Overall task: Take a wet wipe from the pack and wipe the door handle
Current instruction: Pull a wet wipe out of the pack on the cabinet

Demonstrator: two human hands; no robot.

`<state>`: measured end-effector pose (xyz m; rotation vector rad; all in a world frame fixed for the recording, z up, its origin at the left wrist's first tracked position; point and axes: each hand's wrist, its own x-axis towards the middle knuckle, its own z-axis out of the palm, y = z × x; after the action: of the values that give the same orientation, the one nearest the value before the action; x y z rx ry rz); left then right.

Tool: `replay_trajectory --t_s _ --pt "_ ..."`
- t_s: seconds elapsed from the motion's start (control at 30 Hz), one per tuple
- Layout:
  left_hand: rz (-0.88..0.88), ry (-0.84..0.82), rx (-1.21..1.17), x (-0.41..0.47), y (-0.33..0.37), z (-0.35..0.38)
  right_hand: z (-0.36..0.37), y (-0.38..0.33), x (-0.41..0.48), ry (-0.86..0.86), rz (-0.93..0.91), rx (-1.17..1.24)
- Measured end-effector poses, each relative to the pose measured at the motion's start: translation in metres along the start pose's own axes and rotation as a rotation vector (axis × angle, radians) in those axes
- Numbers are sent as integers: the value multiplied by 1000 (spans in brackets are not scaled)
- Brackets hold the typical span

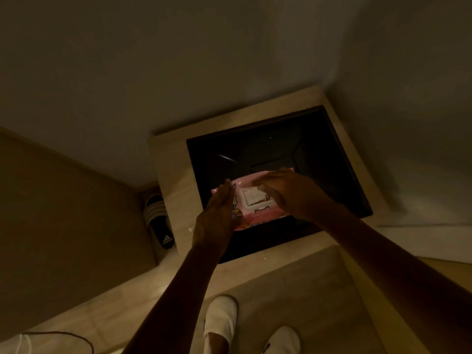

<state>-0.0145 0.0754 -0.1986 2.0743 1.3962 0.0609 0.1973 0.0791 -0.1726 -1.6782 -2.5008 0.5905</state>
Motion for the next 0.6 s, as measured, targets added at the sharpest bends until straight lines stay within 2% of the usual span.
replay_trajectory --t_s 0.13,0.2,0.27,0.33,0.43,0.53,0.6 --pt "-20 -5 -53 0 9 2 -17 12 24 135 402 293" --pt "-28 18 -113 -1 13 1 -15 20 25 239 544 354" --pt "-20 100 -132 0 13 -2 -7 18 21 258 634 386" --pt "-9 208 -113 2 10 -6 3 9 13 252 677 378" --pt "60 305 -77 9 26 -12 15 3 -18 275 632 384" --pt "192 164 -38 23 36 -9 23 -3 -36 246 646 308" --pt "215 57 -20 35 41 -8 26 -5 -39 238 638 276"
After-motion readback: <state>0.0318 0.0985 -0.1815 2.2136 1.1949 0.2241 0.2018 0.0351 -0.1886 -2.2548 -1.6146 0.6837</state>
